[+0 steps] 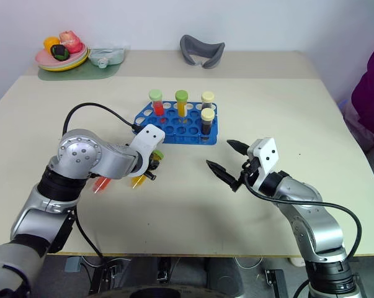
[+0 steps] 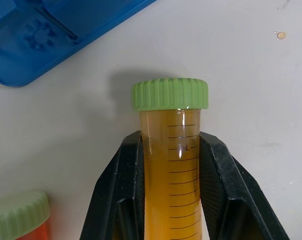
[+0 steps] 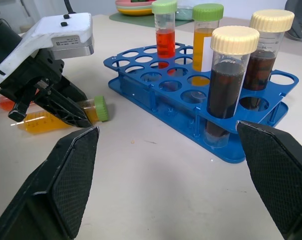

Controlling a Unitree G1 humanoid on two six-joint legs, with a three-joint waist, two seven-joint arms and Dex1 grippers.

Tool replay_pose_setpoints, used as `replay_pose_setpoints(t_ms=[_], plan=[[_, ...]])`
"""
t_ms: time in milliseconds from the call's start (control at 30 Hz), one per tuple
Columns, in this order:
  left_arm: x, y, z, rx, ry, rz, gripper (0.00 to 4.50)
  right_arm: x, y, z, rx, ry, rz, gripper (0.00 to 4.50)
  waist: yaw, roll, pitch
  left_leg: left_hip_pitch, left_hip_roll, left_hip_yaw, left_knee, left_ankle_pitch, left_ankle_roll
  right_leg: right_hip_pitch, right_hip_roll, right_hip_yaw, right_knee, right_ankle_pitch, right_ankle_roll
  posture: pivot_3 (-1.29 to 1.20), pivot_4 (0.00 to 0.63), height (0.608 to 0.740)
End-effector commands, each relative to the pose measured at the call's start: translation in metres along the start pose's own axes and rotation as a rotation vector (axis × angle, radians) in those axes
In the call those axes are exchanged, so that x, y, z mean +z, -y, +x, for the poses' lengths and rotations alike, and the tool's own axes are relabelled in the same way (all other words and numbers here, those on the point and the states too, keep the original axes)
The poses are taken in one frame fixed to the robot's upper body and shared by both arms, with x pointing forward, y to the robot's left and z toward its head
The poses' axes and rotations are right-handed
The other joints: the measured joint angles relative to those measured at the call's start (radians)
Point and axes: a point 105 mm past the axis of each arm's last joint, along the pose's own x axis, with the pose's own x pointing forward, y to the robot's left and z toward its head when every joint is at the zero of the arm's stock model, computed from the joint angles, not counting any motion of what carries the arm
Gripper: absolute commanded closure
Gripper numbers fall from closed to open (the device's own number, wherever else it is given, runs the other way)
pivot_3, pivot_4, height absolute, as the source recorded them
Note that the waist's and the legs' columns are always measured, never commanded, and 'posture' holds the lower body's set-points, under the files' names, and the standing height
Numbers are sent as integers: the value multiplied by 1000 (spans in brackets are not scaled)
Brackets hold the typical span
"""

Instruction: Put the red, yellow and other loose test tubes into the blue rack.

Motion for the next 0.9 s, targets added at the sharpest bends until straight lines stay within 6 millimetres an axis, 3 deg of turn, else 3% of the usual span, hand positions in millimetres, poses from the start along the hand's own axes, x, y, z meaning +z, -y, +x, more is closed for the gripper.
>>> replay_pose_setpoints(t_ms=[33, 533, 900], plan=[[-5, -10, 2, 53, -23, -2, 3678, 8, -2, 1, 3, 30, -26, 0, 0, 0, 0, 0, 0, 0, 0, 0, 0, 0, 0, 0, 0, 0, 0, 0, 150, 735], [7, -15, -3, 74, 23, -13, 3677, 4, -1, 0, 1, 16, -23, 0, 1, 0, 0, 0, 0, 0, 0, 0, 0, 0, 0, 0, 0, 0, 0, 0, 150, 735], [38, -32, -33, 97, 177, -16, 3677, 0, 4, 1, -5, -5, -43, 0, 3, -1, 1, -3, 0, 0, 0, 0, 0, -3, 0, 0, -1, 0, 0, 0, 150, 735]])
